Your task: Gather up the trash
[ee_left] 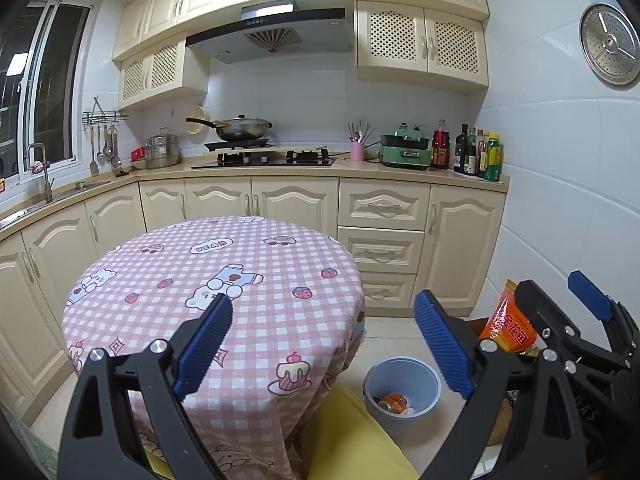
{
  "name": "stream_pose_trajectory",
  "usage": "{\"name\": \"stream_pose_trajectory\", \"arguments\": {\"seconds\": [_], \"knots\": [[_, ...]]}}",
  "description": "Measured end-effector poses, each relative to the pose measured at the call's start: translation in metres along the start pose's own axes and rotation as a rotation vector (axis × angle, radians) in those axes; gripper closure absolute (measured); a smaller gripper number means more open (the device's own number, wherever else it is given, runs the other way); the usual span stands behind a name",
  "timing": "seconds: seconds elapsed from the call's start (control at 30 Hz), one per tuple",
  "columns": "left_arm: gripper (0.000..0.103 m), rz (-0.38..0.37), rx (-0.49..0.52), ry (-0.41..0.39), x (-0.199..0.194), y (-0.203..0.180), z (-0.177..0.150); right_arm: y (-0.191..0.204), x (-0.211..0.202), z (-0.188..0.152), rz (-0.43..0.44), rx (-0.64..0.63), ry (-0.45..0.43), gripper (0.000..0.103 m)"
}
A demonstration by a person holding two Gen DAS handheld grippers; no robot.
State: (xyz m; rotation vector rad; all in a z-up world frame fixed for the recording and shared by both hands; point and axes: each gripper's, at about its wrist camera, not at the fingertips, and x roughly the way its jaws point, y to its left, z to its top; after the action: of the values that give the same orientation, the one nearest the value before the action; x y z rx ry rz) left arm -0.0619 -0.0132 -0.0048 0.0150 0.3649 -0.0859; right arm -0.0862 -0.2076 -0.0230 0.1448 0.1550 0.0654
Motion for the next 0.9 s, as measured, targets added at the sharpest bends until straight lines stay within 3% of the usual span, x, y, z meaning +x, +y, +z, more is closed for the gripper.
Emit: {"name": "stream_pose_trajectory", "arguments": {"seconds": [0.9], "knots": [[0.012,-0.016,-0.003,0.021,0.0076,0.0006,-0.001,-0.01,0.0007,0.0042,0.002,0.01,0.006,0.009]]}}
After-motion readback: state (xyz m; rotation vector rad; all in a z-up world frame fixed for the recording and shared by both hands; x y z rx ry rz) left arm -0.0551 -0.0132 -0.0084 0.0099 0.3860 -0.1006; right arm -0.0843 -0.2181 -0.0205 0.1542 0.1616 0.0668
